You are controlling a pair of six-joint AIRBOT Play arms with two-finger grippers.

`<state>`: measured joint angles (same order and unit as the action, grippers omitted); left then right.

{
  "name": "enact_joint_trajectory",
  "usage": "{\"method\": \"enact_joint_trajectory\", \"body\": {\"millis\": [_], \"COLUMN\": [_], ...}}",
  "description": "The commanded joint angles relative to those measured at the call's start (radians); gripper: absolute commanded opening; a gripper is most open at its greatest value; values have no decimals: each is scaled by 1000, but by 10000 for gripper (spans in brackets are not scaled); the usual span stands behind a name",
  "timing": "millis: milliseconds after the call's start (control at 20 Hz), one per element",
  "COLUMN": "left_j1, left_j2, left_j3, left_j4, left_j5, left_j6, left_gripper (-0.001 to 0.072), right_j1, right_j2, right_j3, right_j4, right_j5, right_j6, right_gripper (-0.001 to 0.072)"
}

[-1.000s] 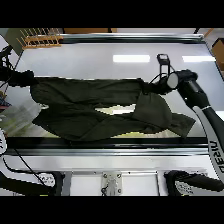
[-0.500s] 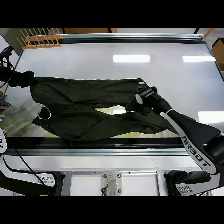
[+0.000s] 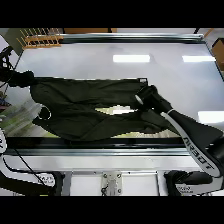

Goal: Fold the clothes and pants, and hang the long-sleeved shirts on hangers.

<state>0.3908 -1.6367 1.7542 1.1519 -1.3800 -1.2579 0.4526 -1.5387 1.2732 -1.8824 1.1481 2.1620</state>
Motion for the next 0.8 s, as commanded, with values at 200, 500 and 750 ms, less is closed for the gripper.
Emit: {"method": "enact_joint_trajectory", "body": {"millis": [200,500,750], "left_j1": [10,10,-5], "left_j2": [-1,-1,-1], "left_j3": [0,0,0], "left_j4": [1,0,-1], "left_j5": [2,25,97], "left_j6": [1,1,1], "left_gripper": [21,21,20], "right_j1": [-349,-736,-784], "right_j2": [400,473,411], "right_j3": [10,16,16], "right_j4": [-72,-55,-8], "right_j5": [153,-52,-266], "right_j6": [-514,-444,-411], "right_gripper": [13,14,15]}}
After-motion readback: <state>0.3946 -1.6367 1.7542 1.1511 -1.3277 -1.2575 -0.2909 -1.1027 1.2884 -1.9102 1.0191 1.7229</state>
